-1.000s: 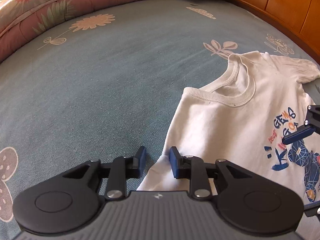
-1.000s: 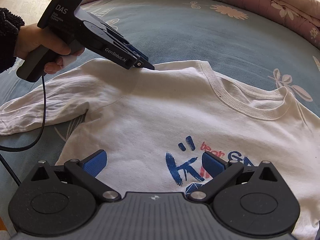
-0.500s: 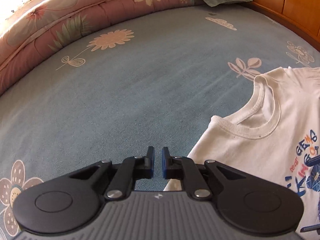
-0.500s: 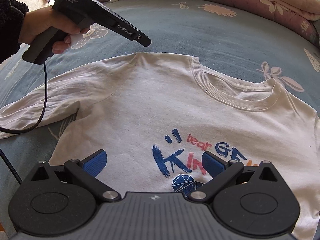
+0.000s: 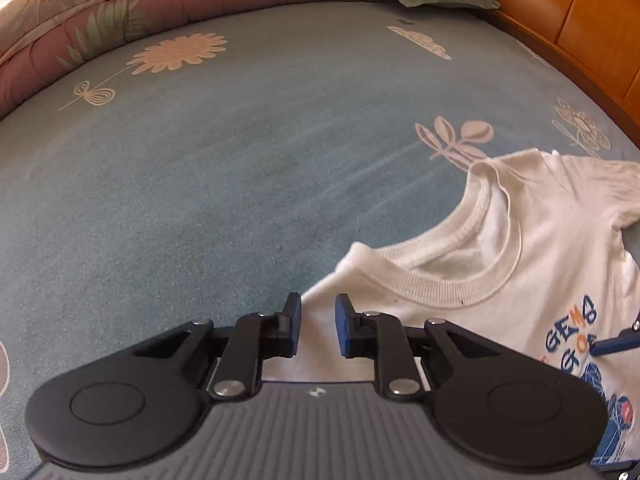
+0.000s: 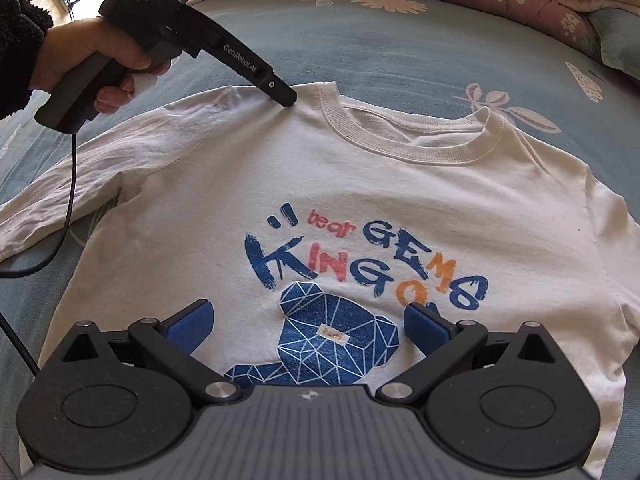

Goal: Fold clothes
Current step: 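Lay the sleeve flat across the shirt with the left tool and release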

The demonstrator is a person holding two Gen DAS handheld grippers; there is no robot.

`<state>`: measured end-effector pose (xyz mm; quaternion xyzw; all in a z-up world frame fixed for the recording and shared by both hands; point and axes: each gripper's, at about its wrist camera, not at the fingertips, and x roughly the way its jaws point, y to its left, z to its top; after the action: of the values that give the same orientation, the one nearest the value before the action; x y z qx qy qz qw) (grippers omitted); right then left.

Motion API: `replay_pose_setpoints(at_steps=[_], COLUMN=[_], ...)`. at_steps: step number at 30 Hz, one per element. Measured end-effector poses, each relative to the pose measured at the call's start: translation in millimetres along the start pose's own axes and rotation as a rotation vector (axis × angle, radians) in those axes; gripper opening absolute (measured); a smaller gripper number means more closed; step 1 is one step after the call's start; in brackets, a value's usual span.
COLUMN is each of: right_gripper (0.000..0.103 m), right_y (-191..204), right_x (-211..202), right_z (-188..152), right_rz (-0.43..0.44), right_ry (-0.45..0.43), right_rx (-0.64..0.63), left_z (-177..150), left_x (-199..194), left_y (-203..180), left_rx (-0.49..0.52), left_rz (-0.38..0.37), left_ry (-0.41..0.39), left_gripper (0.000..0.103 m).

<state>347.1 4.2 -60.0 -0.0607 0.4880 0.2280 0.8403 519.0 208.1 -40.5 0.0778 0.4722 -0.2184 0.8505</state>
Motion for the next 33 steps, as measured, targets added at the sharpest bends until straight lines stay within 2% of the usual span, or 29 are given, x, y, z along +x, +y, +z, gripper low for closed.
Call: replay_pose_setpoints(at_steps=[3, 4, 7, 10, 13, 16, 19, 21, 24, 26, 30, 33], right_gripper=[0.103, 0.103, 0.103, 0.103, 0.103, 0.103, 0.103, 0.103, 0.103, 0.103, 0.103, 0.103], right_y=[-11.5, -14.6, -16.4, -12.0, -9.6, -8.7, -7.3, -5.1, -2.8, -1.7, 3.4, 7.1], right_x=[-3.1, -2.7, -1.3, 0.5, -0.1, -0.4, 0.6, 1.7, 2.8, 3.5, 5.5, 8.6], right_z=[-2.3, -2.8, -4.8, -6.1, -8.2, -8.4, -7.1, -7.0, -5.6, -4.4, -3.2, -2.5], right_rz=[-0.002, 0.002, 0.011, 0.013, 0.016, 0.020, 0.016, 0.007, -0.007, -0.014, -0.034, -0.052], right_ry=[0.005, 0.010, 0.019, 0.027, 0.032, 0.042, 0.058, 0.068, 0.084, 0.097, 0.113, 0.119], right_rx=[0.020, 0.027, 0.014, -0.033, -0.075, -0.109, -0.129, -0.140, -0.147, -0.143, -0.137, -0.129], left_z=[0.9, -5.7, -32.8, -70.8, -118.6, -163.6, -189.1, -196.9, -199.2, -197.8, -206.3, -230.0], left_x=[-30.0, -40.8, -72.9, -99.4, -121.0, -132.5, -133.2, -127.2, -129.6, -140.5, -172.2, -193.7], left_y=[8.0, 11.3, 21.5, 29.6, 45.0, 58.6, 66.7, 70.4, 86.3, 97.3, 97.4, 86.1], left_rx=[-0.033, -0.051, -0.104, -0.156, -0.280, -0.425, -0.512, -0.488, -0.474, -0.493, -0.535, -0.642], left_rz=[-0.005, 0.003, 0.043, 0.120, 0.185, 0.204, 0.206, 0.261, 0.289, 0.317, 0.275, 0.250], left_ry=[-0.025, -0.020, 0.011, 0.041, 0.091, 0.121, 0.110, 0.109, 0.077, 0.066, 0.018, -0.003], left_gripper=[0.024, 0.028, 0.029, 0.029, 0.029, 0.028, 0.028, 0.029, 0.034, 0.026, 0.029, 0.030])
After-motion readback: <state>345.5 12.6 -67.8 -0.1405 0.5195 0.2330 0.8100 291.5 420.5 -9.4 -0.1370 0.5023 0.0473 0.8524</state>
